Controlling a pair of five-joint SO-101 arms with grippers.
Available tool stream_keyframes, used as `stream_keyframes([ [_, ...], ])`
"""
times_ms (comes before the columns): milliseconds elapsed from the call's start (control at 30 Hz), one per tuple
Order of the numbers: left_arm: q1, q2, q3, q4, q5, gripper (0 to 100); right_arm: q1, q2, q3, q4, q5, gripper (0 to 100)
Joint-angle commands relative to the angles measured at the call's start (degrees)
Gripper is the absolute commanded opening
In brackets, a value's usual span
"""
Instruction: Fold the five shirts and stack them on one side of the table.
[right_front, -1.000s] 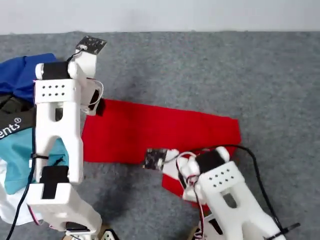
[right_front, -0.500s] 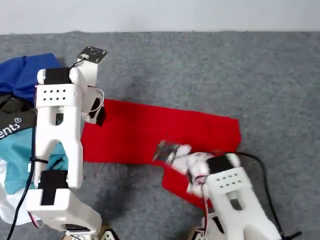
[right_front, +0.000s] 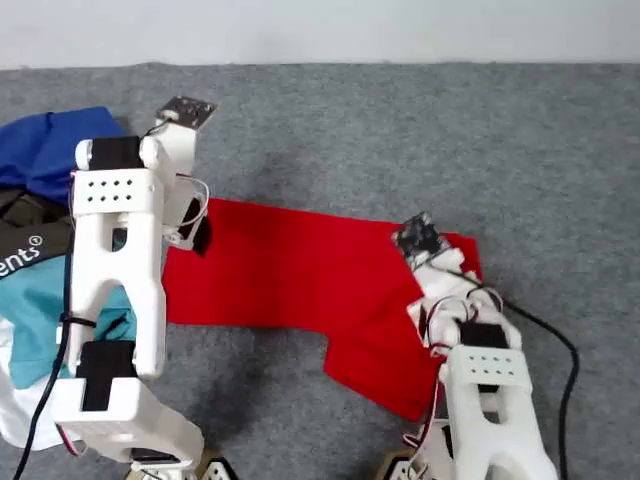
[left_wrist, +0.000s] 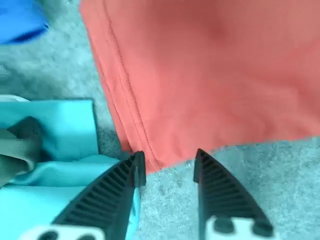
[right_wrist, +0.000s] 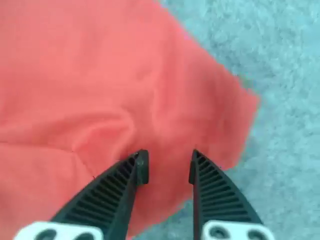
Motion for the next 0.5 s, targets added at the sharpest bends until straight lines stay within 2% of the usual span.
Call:
stream_keyframes([
  [0,-0.2,-2.4,1.8,-0.4,0.5,16,0.7,-0.2,4.0,-4.5,3.4,14.7],
  [200,-0.2,-3.0,4.5,-2.0,0.5,16,0.7,-0.4,4.2,-3.6,3.7,14.7],
  [367,-0.2,-3.0,4.6,-1.9,0.5,16,0.7,-0.9,-12.4,15.6,-2.5,14.7],
  [467,-0.2,-3.0,4.6,-1.9,0.5,16,-0.1,-0.9,-24.5,28.5,-2.8,14.7],
])
